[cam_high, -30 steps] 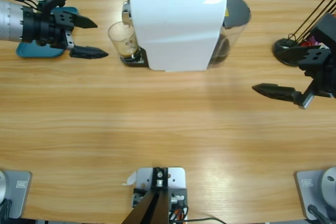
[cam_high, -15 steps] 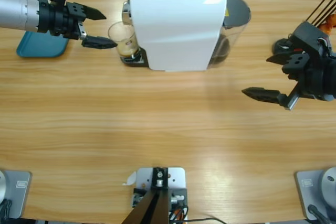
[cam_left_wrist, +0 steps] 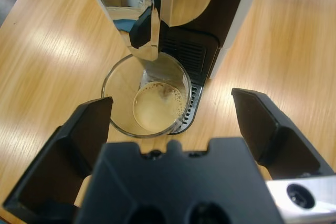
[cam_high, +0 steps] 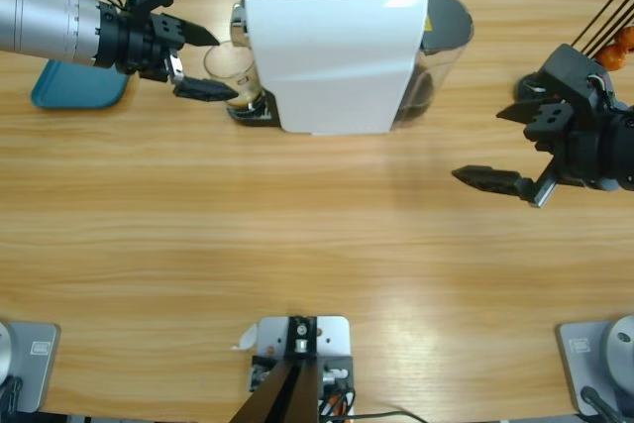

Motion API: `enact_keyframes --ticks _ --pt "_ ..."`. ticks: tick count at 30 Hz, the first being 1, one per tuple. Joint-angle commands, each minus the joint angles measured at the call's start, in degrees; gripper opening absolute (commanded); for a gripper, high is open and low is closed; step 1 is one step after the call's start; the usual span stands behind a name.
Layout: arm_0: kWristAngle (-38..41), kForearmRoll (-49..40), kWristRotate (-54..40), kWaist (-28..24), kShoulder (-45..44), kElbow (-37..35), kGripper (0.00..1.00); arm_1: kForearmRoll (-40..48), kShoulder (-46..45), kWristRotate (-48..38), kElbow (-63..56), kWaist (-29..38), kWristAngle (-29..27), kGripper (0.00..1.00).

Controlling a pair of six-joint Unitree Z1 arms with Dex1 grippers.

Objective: Pour coffee

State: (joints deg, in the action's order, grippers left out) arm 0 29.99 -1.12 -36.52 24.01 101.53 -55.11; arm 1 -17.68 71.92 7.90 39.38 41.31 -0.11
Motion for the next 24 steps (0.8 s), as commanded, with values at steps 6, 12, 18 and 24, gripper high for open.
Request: enact_keyframes --ticks 6,12,18,24 --pt "-2.57 0.68 0.31 1.18 4.77 -1.58 0.996 1.21 3.30 0.62 -1.94 0.52 1.50 0.987" --pt "-2.30 0.68 0.27 1.44 4.87 -1.64 0.996 1.51 3.67 0.62 -2.03 0.52 1.61 0.987" --pt "-2.13 0.59 0.47 2.06 3.22 -1.43 0.996 1.60 3.58 0.62 -2.11 0.52 1.52 0.987" --pt "-2.57 0.42 0.96 1.83 -0.01 -1.41 0.996 2.02 3.58 0.62 -2.36 0.52 1.52 0.987"
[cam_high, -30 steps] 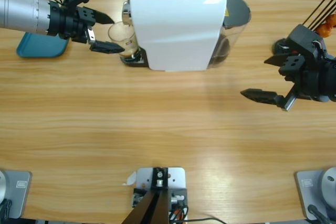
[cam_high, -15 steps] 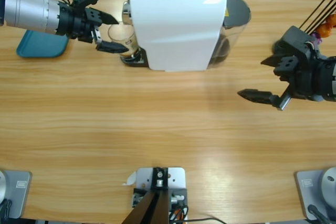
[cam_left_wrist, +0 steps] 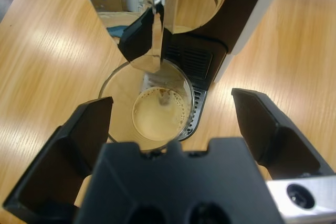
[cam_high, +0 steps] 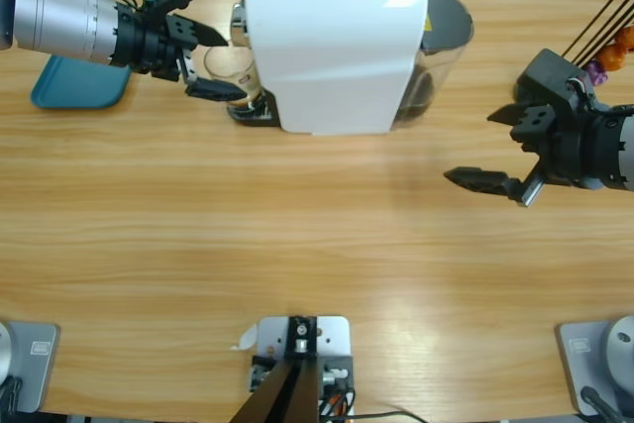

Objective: Pour coffee

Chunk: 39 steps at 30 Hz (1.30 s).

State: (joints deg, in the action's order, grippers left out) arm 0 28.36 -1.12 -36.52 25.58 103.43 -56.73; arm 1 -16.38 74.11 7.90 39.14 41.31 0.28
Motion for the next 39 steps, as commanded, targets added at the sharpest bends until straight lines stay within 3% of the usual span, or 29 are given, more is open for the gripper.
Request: enact_keyframes --ticks 1,11,39 --pt "-0.97 0.41 1.01 0.14 -2.14 0.22 0.996 0.89 1.39 0.62 -2.20 0.53 1.12 0.987" --pt "-2.43 0.54 1.36 -2.37 -1.58 -0.13 0.996 1.18 1.76 0.62 -2.40 0.53 1.12 0.987" --pt "-0.37 0.59 1.45 -1.34 4.14 -2.24 0.996 3.11 4.03 0.62 -2.93 0.53 1.91 0.987"
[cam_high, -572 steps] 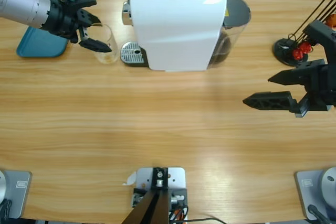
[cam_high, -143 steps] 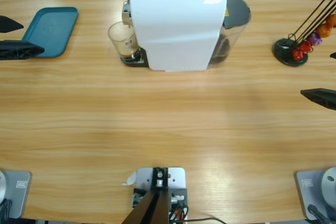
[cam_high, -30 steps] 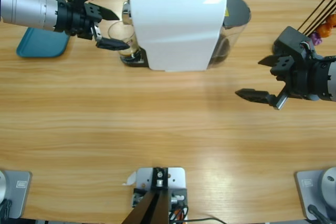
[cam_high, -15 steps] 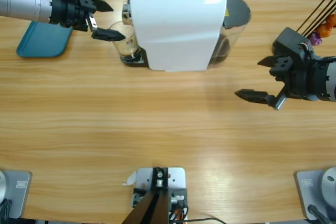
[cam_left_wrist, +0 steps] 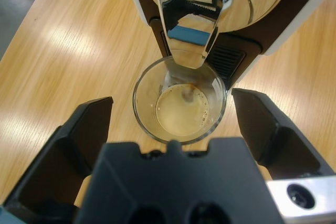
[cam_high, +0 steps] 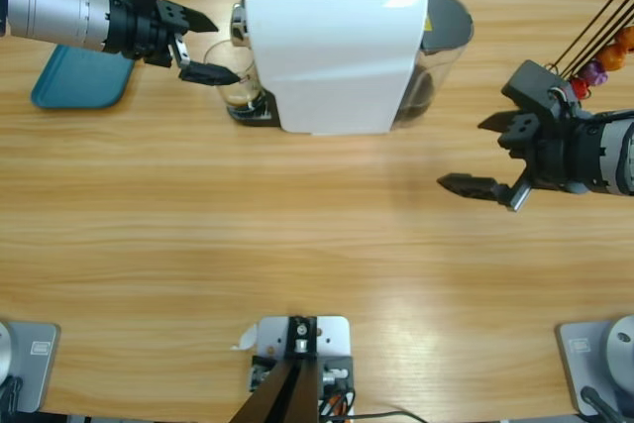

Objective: Pour coffee

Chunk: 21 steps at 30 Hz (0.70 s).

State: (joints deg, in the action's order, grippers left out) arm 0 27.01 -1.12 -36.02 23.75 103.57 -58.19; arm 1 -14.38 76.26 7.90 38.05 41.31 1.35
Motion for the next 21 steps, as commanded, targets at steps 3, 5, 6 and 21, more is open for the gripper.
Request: enact_keyframes --ticks 3,5,6,21 --pt "1.03 0.59 0.95 0.96 4.48 -0.97 0.996 1.36 1.96 0.64 -1.88 0.52 0.89 0.987" --pt "1.03 0.57 0.95 1.14 4.78 -0.98 0.996 1.60 2.12 0.64 -2.05 0.52 0.96 0.987" --pt "1.03 0.59 0.95 1.21 4.87 -1.05 0.996 1.73 2.19 0.64 -2.09 0.52 1.03 0.987" --pt "2.36 0.59 1.04 1.49 6.52 -1.21 0.996 2.22 3.08 0.71 -2.19 0.52 1.40 0.987"
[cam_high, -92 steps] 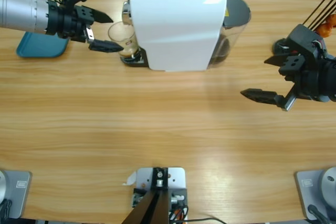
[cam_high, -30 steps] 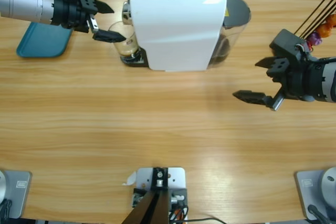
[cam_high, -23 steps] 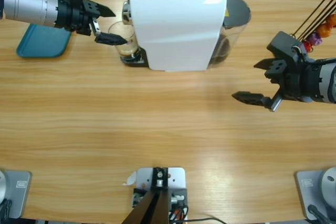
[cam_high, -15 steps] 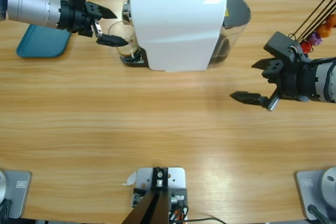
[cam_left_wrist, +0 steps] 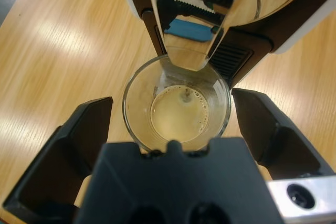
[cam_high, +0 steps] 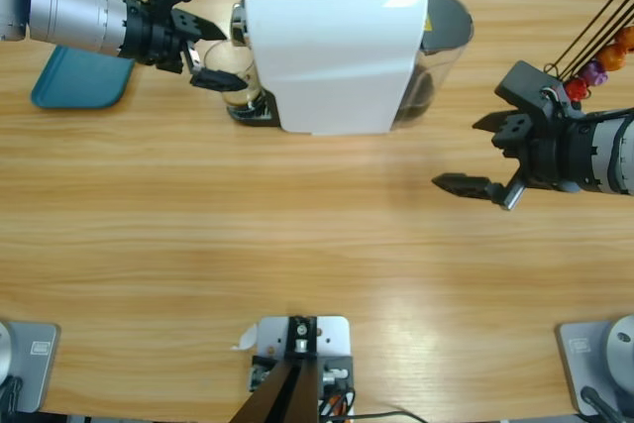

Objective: Pour coffee

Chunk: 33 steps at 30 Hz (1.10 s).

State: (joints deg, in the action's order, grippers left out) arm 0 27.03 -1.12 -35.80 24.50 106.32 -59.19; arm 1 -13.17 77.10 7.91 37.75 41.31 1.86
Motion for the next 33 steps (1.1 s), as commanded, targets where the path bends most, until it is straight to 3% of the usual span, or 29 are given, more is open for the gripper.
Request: enact_keyframes --ticks 1,10,18,22,27,30,31,32,33 --pt "2.41 0.59 0.82 0.90 3.91 -0.09 0.996 1.15 2.34 0.70 -1.89 0.52 0.97 0.987" --pt "1.67 0.50 2.38 1.34 4.34 0.21 0.971 1.48 2.44 0.70 -1.98 0.52 1.13 0.987" --pt "-1.70 0.50 4.26 1.34 3.98 0.65 0.687 1.48 2.35 0.70 -2.07 0.52 1.13 0.982" --pt "-2.83 0.50 5.49 1.34 4.07 0.65 0.673 1.54 2.35 0.70 -2.07 0.52 1.22 0.982" --pt "-3.21 0.17 6.62 1.34 4.07 0.65 0.559 1.73 2.44 0.70 -2.08 0.52 1.30 0.982" --pt "-3.28 -0.20 7.04 1.33 4.11 0.39 0.555 1.83 2.44 0.70 -2.16 0.52 1.48 0.982" --pt "-2.90 -0.34 7.34 1.34 4.19 0.35 0.466 1.83 2.44 0.70 -2.16 0.52 1.48 0.982" --pt "-2.54 -0.36 7.45 1.33 4.19 0.41 0.270 1.83 2.44 0.70 -2.16 0.52 1.48 0.982" --pt "-2.39 -0.29 7.57 1.29 4.16 0.51 0.138 1.83 2.44 0.70 -2.16 0.52 1.55 0.982"
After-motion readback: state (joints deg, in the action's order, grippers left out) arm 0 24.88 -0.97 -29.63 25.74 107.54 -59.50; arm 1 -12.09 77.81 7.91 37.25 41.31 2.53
